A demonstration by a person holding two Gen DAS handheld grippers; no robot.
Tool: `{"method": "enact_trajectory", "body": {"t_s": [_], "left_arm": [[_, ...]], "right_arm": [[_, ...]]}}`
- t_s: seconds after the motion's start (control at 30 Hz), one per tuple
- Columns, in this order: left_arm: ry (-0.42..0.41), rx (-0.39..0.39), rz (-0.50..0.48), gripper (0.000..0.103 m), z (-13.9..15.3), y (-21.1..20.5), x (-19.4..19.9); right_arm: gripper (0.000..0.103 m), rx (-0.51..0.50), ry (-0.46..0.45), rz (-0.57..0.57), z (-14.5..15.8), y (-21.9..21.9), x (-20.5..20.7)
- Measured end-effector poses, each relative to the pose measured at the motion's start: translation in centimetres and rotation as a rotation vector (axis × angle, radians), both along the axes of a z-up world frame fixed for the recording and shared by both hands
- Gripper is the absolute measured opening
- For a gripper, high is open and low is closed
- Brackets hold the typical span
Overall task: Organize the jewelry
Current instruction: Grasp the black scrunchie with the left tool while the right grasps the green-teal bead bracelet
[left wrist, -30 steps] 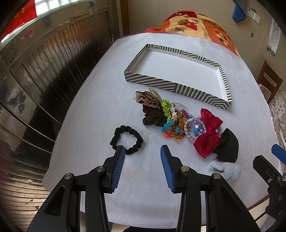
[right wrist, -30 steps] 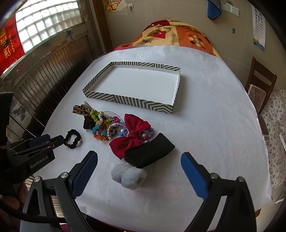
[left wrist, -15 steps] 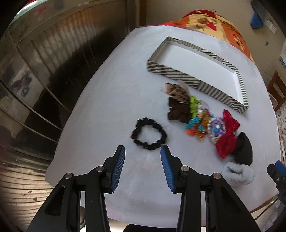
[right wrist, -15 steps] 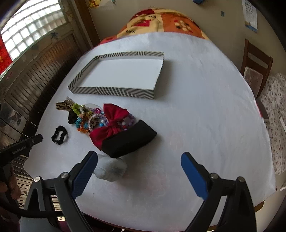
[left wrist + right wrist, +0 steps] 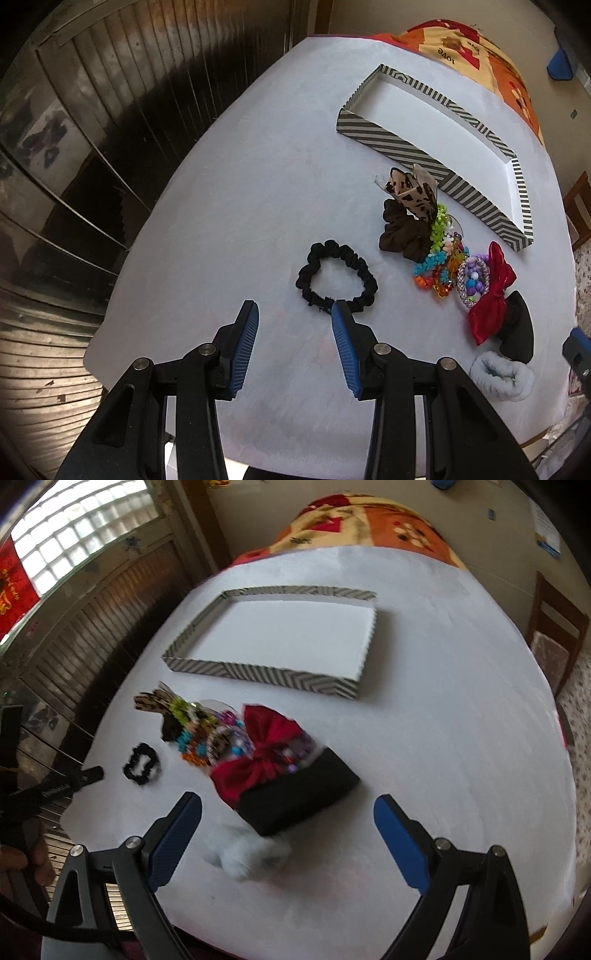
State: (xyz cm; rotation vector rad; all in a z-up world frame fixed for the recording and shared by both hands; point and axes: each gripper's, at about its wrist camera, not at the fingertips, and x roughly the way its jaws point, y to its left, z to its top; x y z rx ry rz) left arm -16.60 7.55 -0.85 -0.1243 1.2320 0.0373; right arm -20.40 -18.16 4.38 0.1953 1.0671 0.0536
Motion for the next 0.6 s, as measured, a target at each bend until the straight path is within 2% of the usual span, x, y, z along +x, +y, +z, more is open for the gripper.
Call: {"method": "enact_trajectory", "body": {"t_s": [0.07,0.23,0.33,0.4,0.6], "left_arm": [[0.007,-0.006,0.004,0.032,-0.3,0.0,0.6],[0.026,-0.006,0.005,0.032,-1.2,-0.1,2.0],[0.038,-0.009,0.007,0.032,-1.9,0.2,2.8],[0.052,-0.019,0.006,0.032,-2.5,0.3,3.3],[0.085,-0.015,-0.009,0.032,-4.1,0.2,4.6]], "right_arm": [[0.095,0.012,-0.009,0.032,0.2,0.7,1.0],[0.078,0.025,-0.011,0.152,-0.3,3.3,4.4],[0.065,0.042,0.028,0.219,-1.9,5.1,7.1],[0.052,0.057,0.063,0.251,-3.0,6.2,8.7],[0.043,0.064,0.095,0.301,-5.0,8.5,11.6]]}}
